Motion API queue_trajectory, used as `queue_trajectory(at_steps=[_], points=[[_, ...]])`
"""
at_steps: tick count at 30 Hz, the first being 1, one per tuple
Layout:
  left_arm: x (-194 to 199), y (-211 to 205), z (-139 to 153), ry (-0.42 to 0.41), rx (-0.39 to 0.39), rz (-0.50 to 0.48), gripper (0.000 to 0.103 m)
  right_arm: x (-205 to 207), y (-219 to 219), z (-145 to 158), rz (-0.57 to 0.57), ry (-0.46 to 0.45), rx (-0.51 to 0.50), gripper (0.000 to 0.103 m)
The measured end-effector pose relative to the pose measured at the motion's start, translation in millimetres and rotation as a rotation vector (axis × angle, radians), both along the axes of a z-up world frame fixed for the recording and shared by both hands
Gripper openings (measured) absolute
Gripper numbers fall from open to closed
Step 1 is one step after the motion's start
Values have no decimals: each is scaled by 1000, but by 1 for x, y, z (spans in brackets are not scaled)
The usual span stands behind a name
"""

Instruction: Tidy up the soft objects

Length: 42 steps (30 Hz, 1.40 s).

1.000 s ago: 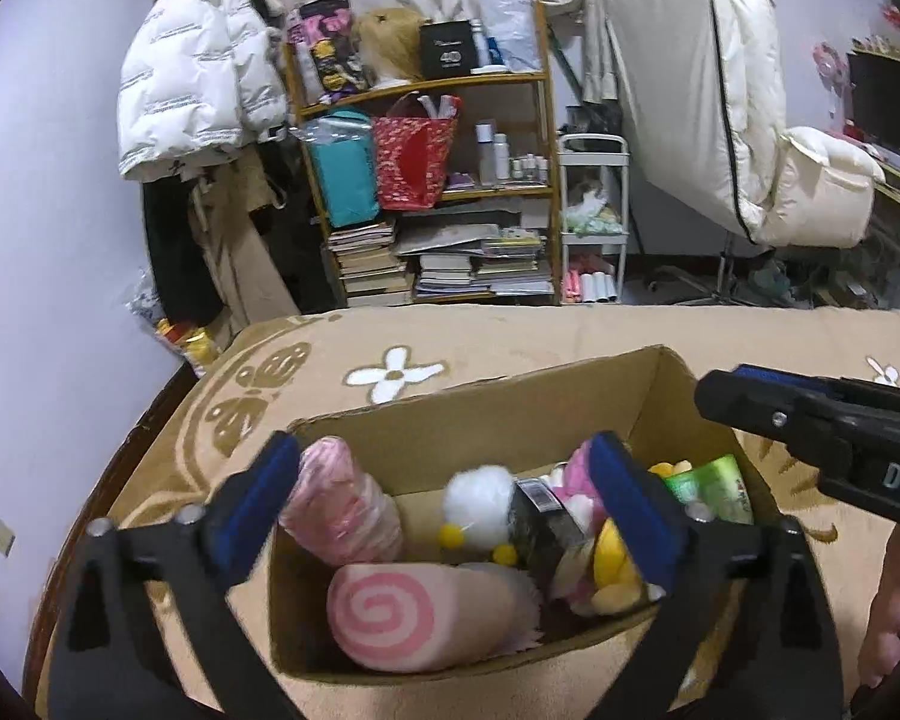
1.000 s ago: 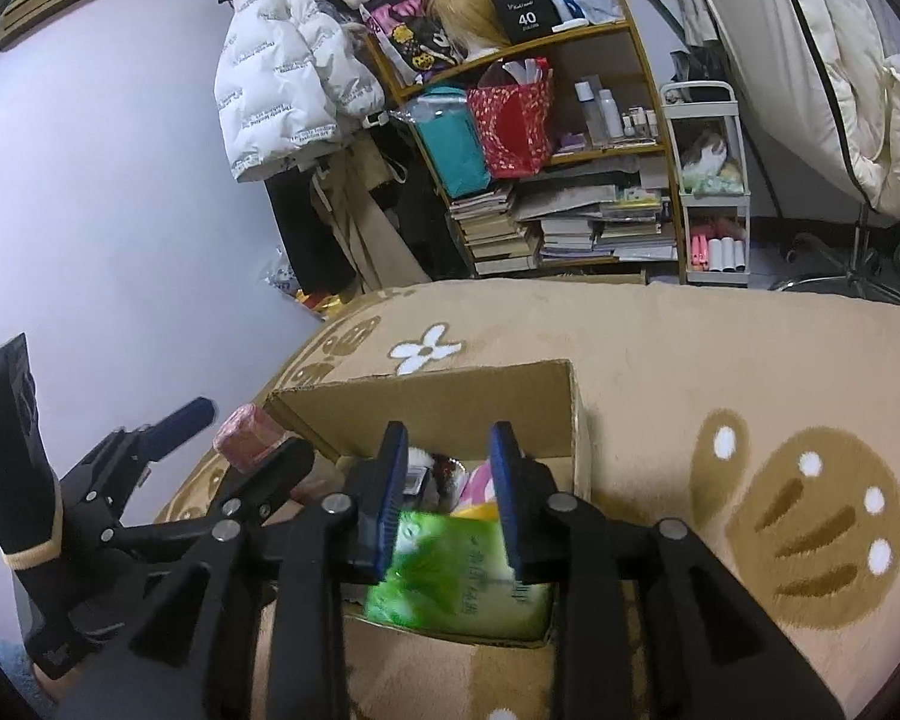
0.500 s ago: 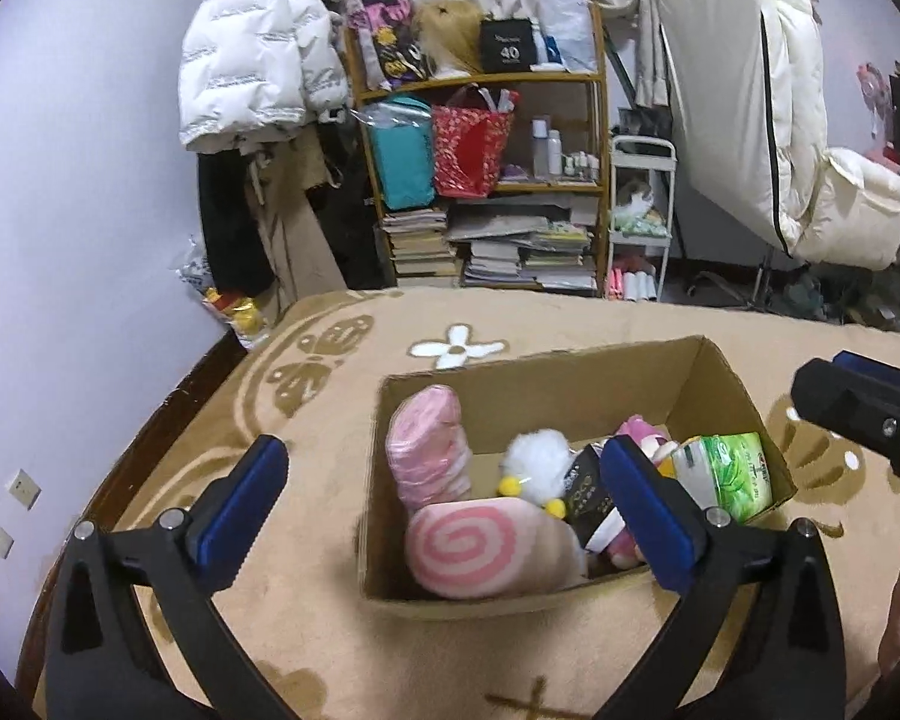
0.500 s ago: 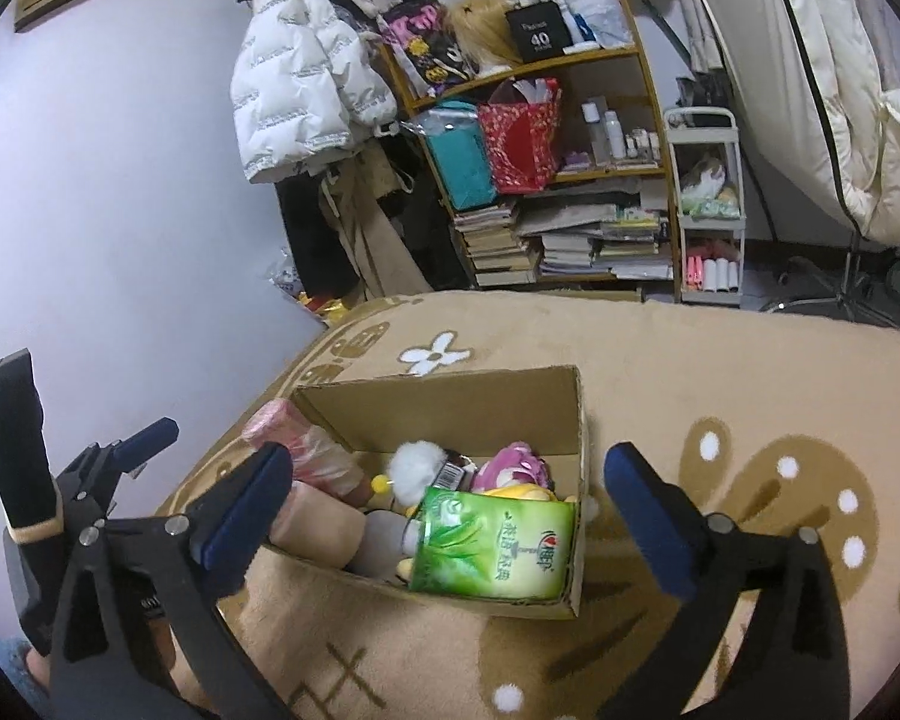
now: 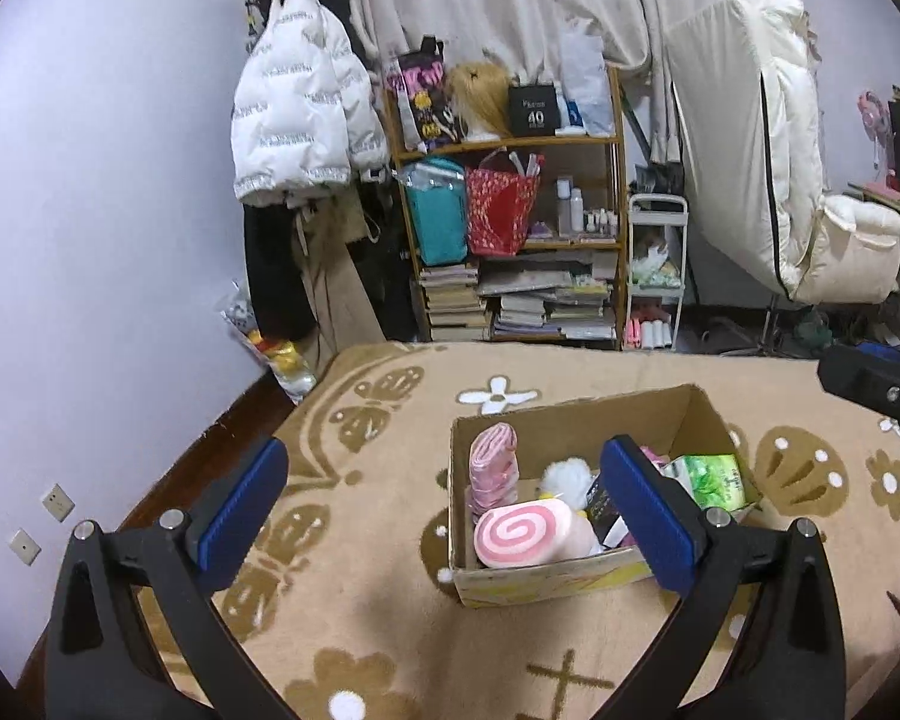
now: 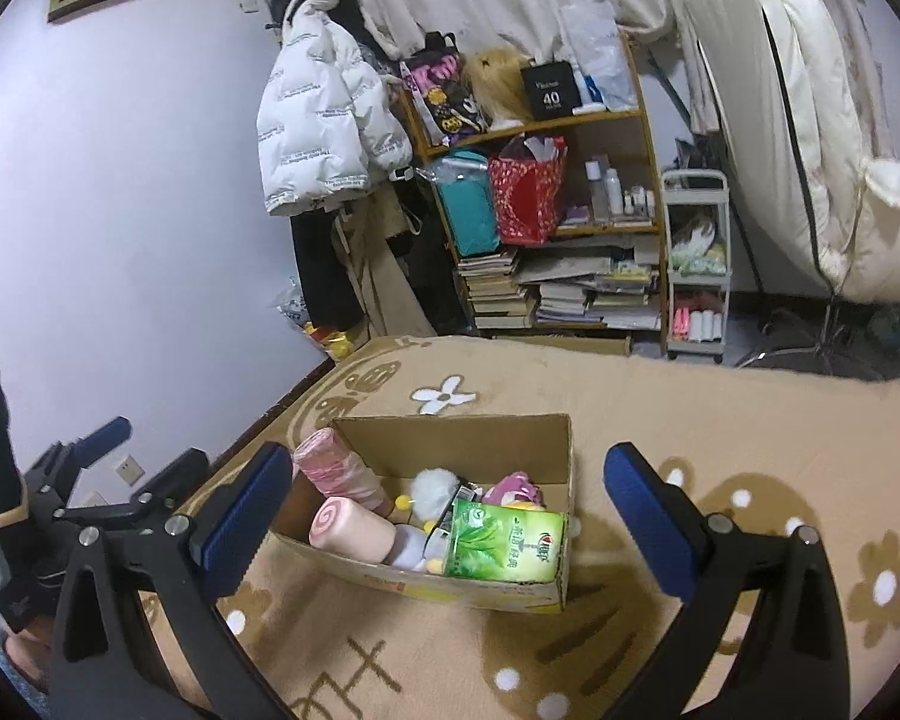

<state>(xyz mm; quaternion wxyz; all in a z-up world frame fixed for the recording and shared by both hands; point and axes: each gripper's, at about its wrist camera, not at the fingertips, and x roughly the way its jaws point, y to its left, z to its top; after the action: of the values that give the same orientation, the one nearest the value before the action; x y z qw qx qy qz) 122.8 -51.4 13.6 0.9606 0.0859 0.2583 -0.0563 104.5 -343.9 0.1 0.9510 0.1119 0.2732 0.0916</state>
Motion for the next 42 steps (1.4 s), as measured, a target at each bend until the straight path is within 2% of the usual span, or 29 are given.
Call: queue_trajectory(at_steps=[9,14,19,27,33,42], points=[[-52,11,45,-94,-41,2,103,-43,15,33,13,-74,-66,103],[-86,23,67,-147,-92,4,103,-64,21,39,4,-97,-97,103],[-113,33,76,-194,-113,21,103,-87,20,37,-21,-121,-97,103],[-136,48,56,-208,-137,42,103,-105,20,20,-34,-143,-91,103],[-138,52,32,-202,-161,35,103,-110,21,6,-44,-146,-106,103],[-129,55,3,-151,-149,66,103,-102,14,-27,-47,-82,-104,103]])
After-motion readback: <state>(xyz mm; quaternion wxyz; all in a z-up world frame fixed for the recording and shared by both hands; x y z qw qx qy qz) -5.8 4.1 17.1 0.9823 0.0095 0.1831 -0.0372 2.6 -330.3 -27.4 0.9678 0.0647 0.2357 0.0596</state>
